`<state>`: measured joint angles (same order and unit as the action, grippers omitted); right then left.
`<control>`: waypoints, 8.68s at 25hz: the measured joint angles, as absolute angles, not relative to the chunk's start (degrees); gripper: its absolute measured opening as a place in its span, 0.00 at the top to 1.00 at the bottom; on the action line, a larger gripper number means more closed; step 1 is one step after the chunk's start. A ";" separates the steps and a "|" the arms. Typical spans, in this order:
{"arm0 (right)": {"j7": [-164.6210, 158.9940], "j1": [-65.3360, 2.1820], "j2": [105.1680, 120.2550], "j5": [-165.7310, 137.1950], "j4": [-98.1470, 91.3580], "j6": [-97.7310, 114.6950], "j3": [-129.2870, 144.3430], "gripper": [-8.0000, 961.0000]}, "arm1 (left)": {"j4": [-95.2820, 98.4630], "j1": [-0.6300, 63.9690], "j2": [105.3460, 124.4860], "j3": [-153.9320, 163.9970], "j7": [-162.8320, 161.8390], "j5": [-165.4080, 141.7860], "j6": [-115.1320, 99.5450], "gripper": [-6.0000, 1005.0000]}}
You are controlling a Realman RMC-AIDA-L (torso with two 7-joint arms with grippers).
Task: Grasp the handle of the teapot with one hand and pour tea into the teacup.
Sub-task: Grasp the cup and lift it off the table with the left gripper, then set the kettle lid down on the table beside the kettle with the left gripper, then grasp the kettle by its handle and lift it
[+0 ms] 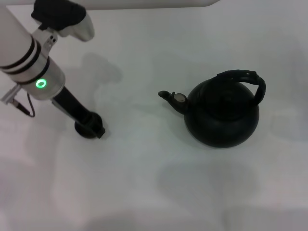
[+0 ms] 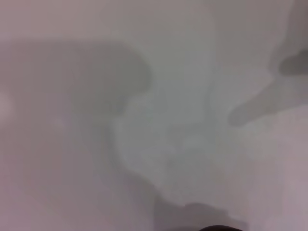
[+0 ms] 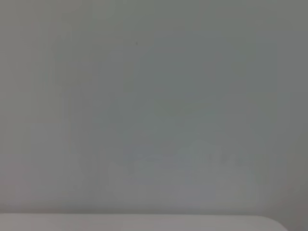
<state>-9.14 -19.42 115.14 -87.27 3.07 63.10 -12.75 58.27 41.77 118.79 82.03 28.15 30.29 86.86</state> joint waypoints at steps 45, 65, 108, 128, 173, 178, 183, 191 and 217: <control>-9.14 -19.51 115.23 -87.37 3.51 63.01 -12.57 0.09 | 54.49 50.36 119.19 99.41 35.13 38.24 76.59 0.29; -9.14 -19.67 115.23 -87.36 3.51 63.02 -12.57 0.09 | 53.65 50.37 119.27 99.40 34.68 38.15 75.17 0.29; -9.14 -19.90 115.22 -87.36 3.51 63.02 -12.57 0.09 | 52.72 50.52 119.44 100.99 33.54 37.79 73.68 0.20; -9.01 -19.38 115.17 -87.36 2.88 63.15 -12.57 0.09 | 71.02 40.33 118.92 98.28 33.33 33.71 75.61 0.15; -100.13 2.21 116.18 -96.14 -71.17 90.25 55.22 0.09 | 25.39 9.82 118.91 77.65 137.98 135.05 62.51 0.16; -98.20 2.08 116.19 -94.15 -69.98 85.62 62.04 0.09 | 25.40 9.84 118.91 77.06 138.08 135.16 63.18 0.16; -95.20 2.41 116.18 -93.60 -69.61 77.18 70.66 0.09 | 25.68 9.45 118.90 76.84 138.15 135.19 64.66 0.16; -92.97 1.67 115.99 -93.42 -68.76 70.66 75.14 0.09 | 25.31 9.01 118.73 74.89 138.28 134.94 67.48 0.17; -89.20 0.91 115.77 -86.94 -66.78 59.10 80.42 0.13 | 25.14 8.73 118.56 74.88 138.12 134.72 67.59 0.17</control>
